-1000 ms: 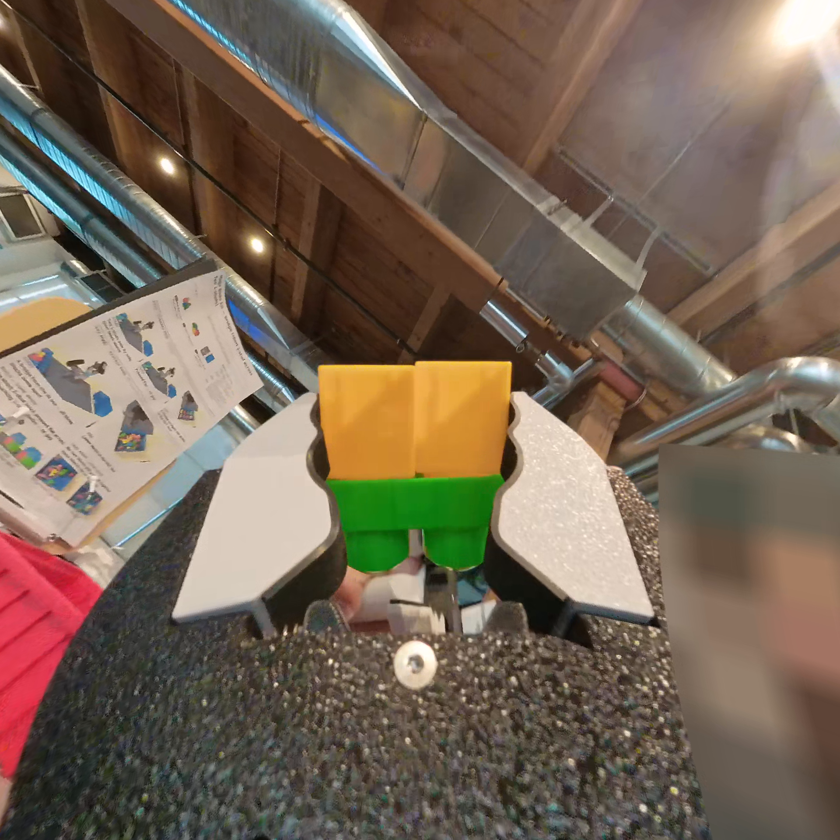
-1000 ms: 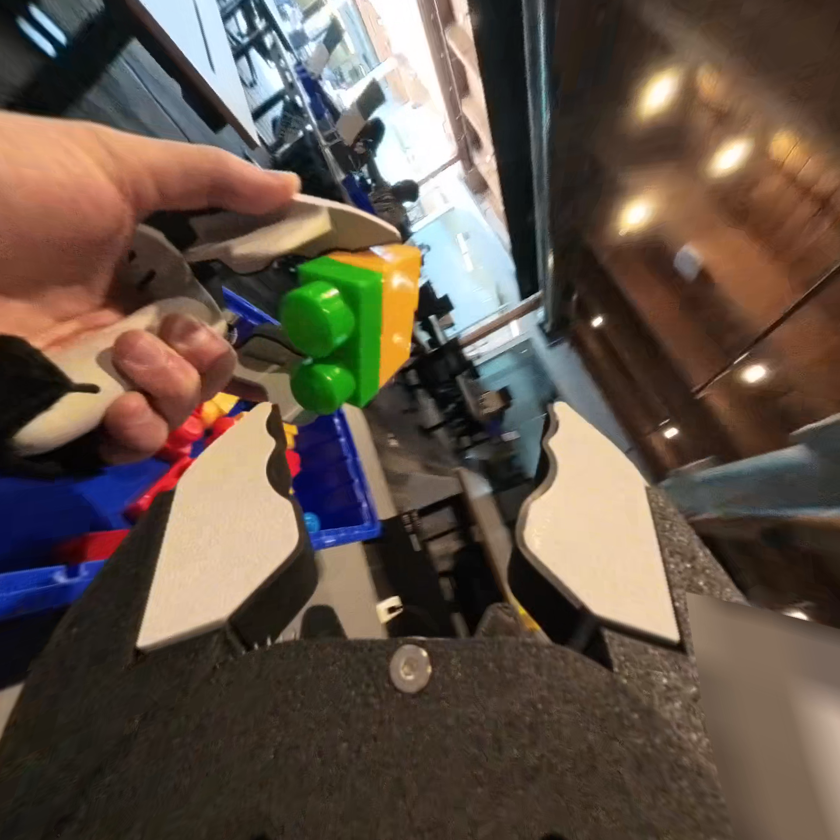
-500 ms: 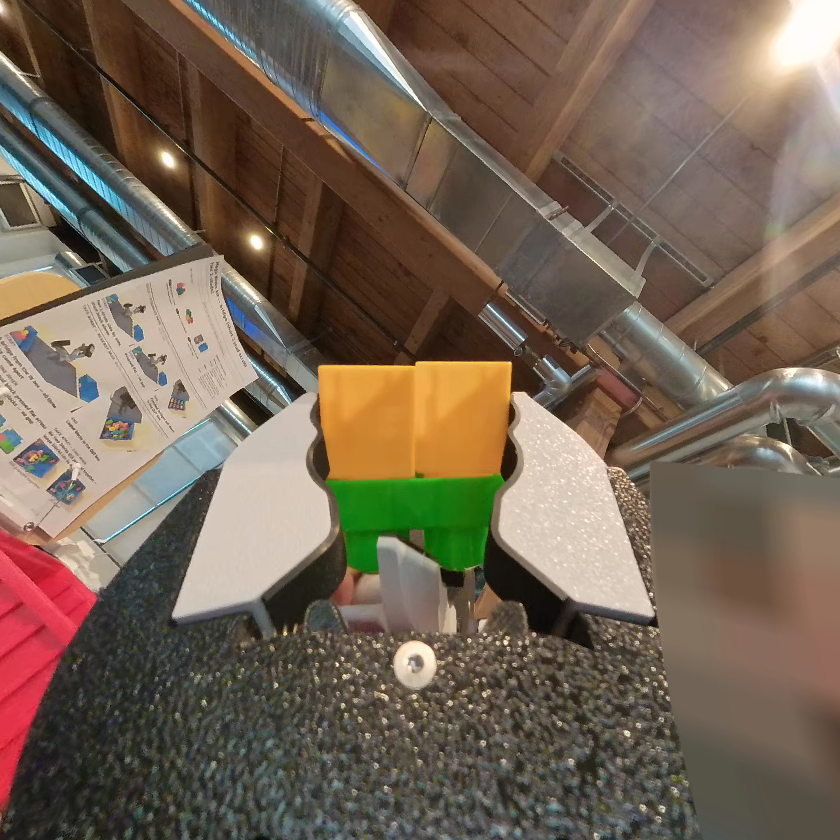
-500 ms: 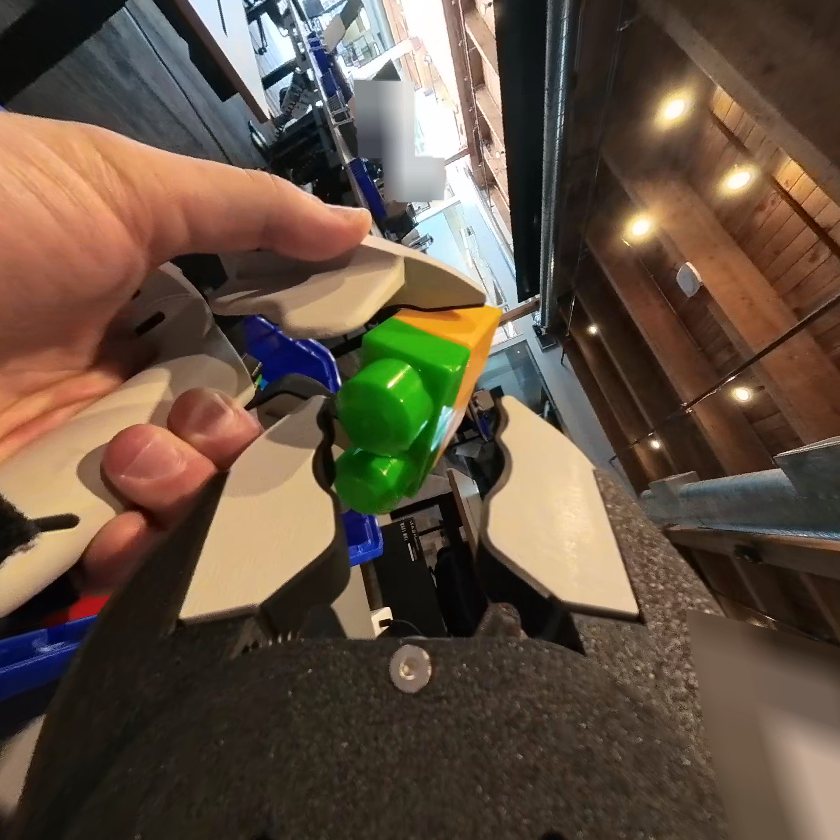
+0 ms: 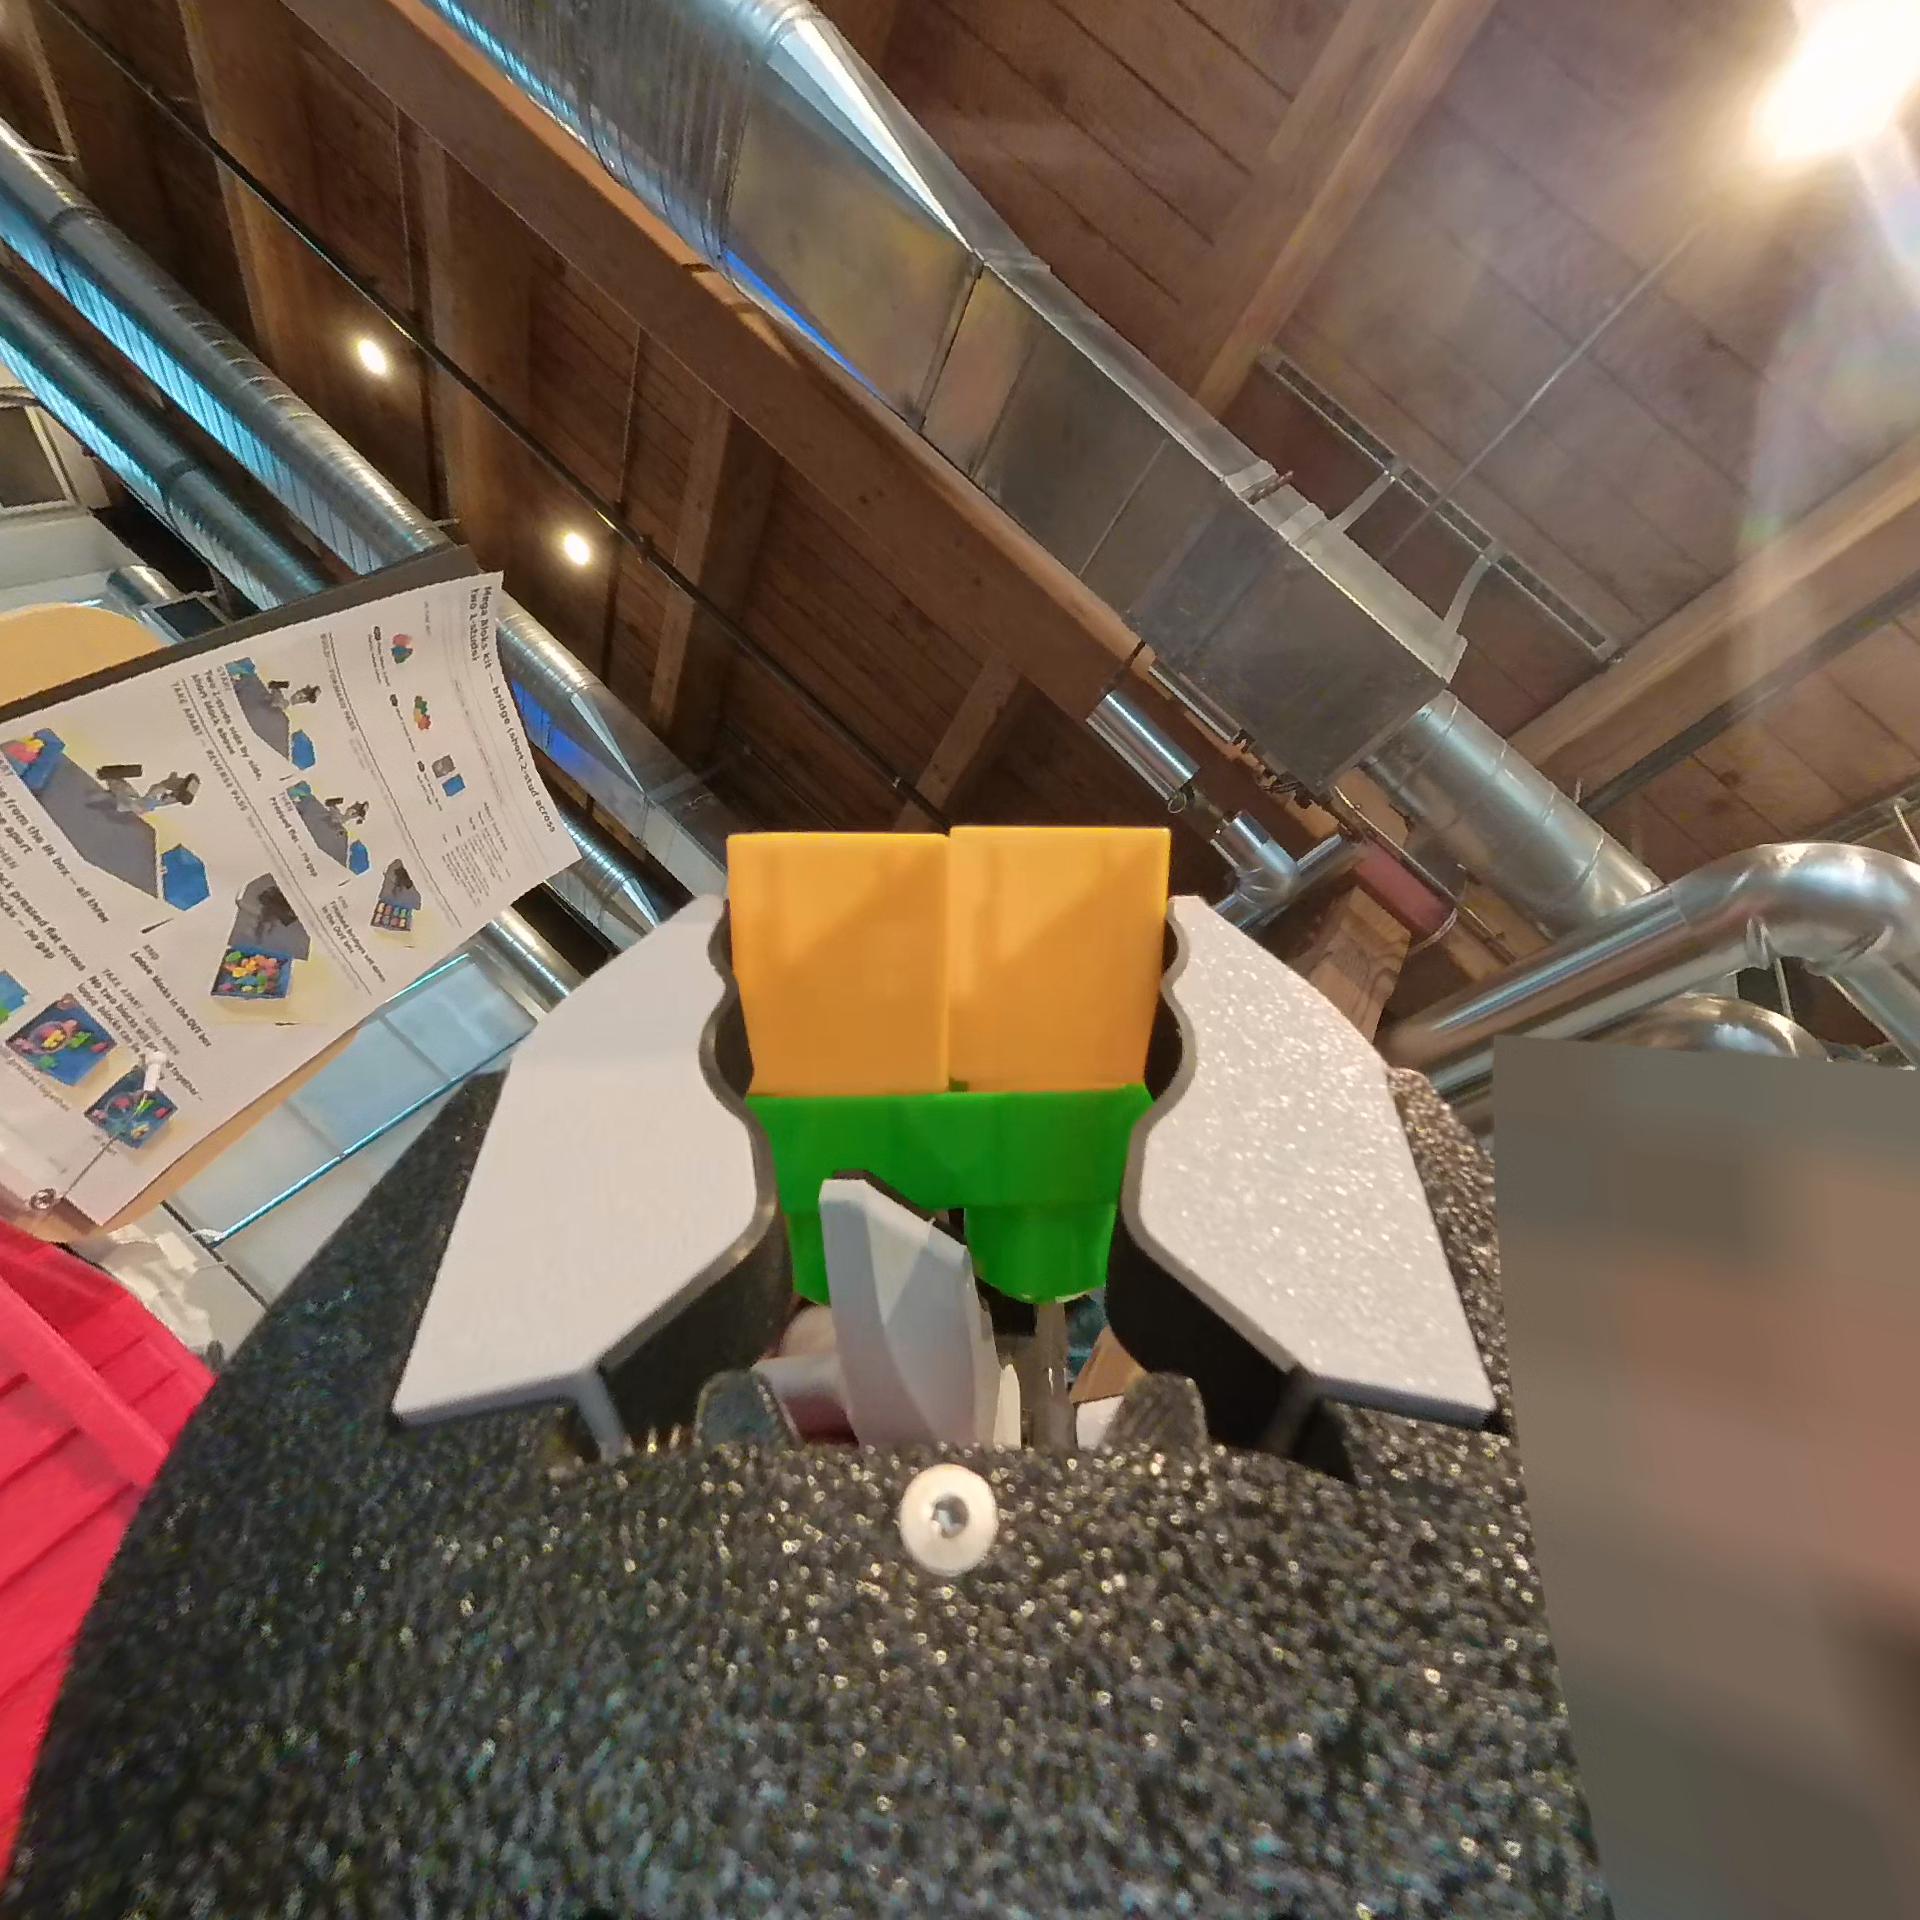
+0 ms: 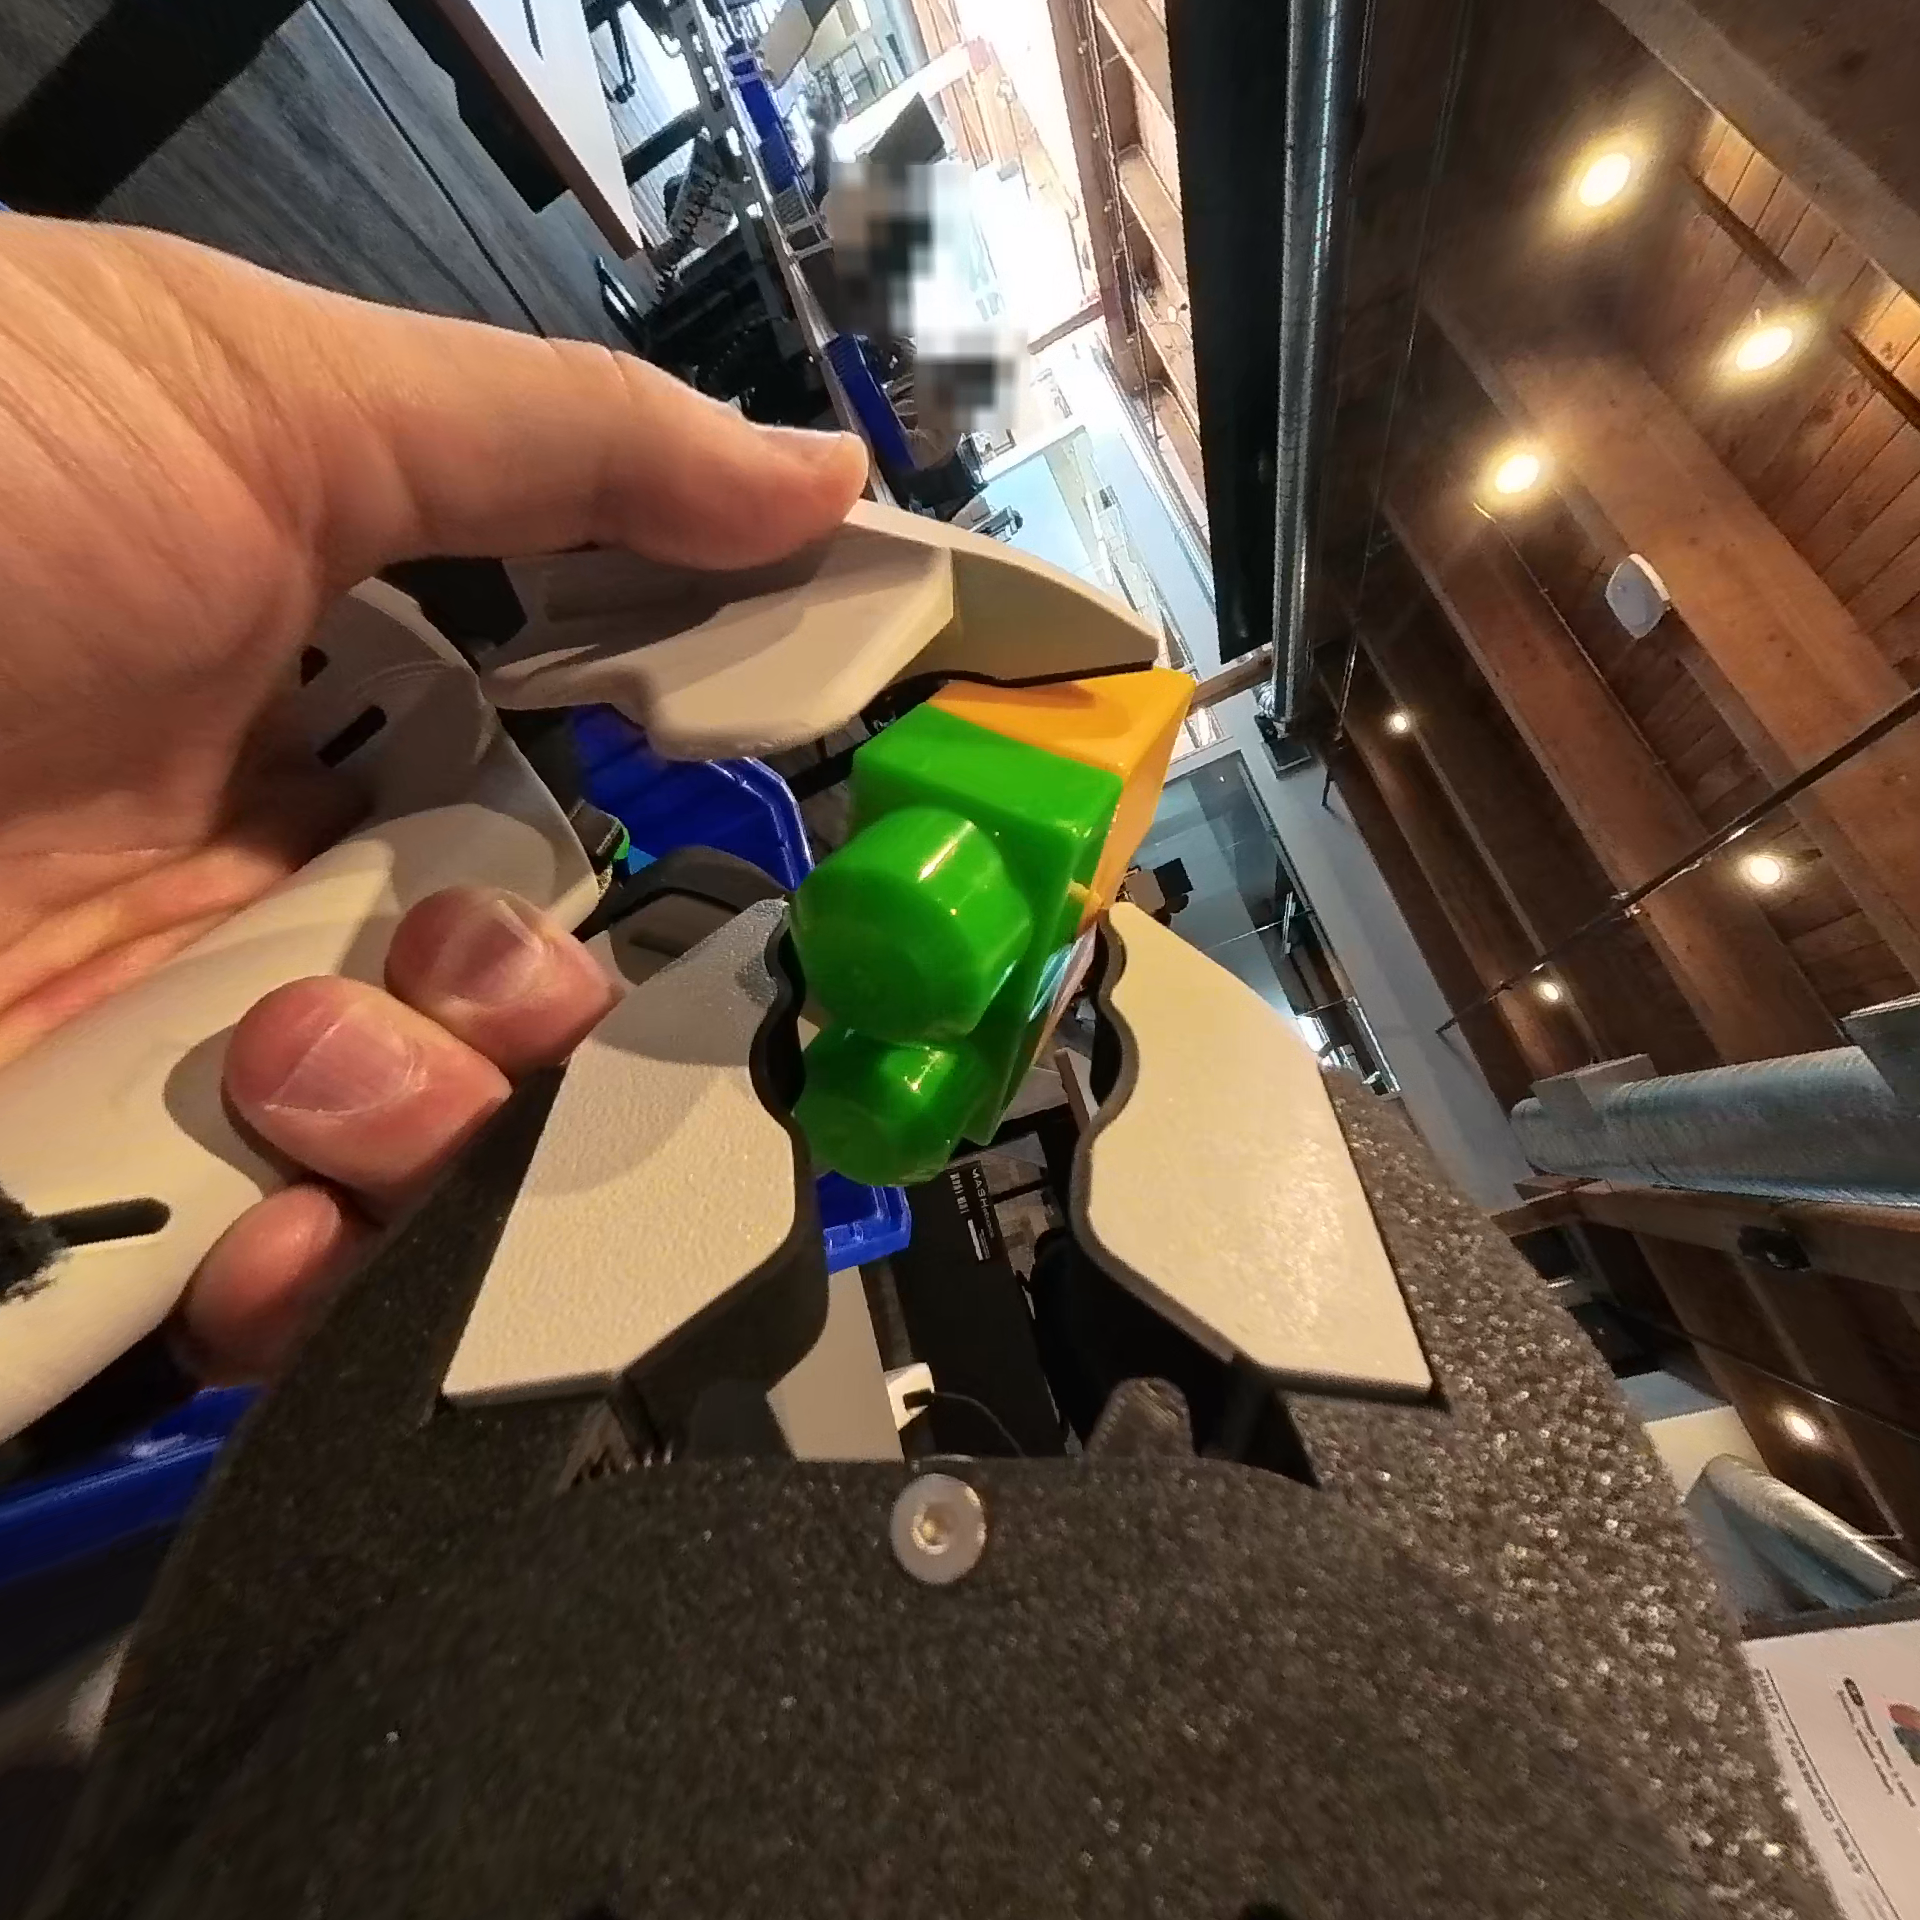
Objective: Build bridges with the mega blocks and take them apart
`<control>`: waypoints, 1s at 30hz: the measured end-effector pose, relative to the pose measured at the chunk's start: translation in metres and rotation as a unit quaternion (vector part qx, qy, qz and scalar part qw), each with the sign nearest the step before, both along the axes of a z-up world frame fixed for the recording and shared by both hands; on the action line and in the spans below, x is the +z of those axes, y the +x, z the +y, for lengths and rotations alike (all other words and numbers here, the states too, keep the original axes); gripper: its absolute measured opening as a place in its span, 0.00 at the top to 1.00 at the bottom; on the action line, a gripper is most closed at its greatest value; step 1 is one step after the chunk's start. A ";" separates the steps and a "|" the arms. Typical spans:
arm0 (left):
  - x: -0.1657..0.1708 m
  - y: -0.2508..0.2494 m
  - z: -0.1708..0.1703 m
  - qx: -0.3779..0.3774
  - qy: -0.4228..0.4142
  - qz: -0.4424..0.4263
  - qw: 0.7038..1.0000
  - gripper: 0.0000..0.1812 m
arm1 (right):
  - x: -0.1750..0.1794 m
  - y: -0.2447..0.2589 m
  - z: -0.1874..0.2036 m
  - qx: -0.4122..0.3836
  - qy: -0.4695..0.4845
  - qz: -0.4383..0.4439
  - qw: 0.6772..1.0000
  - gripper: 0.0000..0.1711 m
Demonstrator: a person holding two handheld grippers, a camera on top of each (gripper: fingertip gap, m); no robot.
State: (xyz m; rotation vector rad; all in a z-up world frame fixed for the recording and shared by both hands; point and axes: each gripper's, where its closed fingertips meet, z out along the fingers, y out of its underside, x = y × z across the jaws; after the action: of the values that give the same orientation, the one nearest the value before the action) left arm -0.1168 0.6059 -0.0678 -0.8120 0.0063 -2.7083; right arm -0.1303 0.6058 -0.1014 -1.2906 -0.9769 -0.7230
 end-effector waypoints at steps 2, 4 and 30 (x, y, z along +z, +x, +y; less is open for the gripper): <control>0.000 0.001 -0.001 0.000 0.001 0.001 1.000 0.59 | 0.000 0.001 -0.001 0.000 -0.003 0.001 1.000 0.69; 0.000 0.002 -0.002 -0.002 0.003 0.000 1.000 0.59 | 0.001 0.003 -0.002 0.001 -0.006 0.002 1.000 0.70; 0.005 0.012 -0.018 0.003 0.094 0.032 0.995 0.59 | 0.012 0.020 -0.014 0.027 -0.056 -0.002 0.998 0.77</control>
State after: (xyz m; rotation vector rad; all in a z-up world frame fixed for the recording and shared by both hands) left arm -0.1048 0.5879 -0.0624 -0.8394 0.2693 -2.6258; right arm -0.1107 0.5922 -0.0893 -1.3544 -1.0636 -0.6381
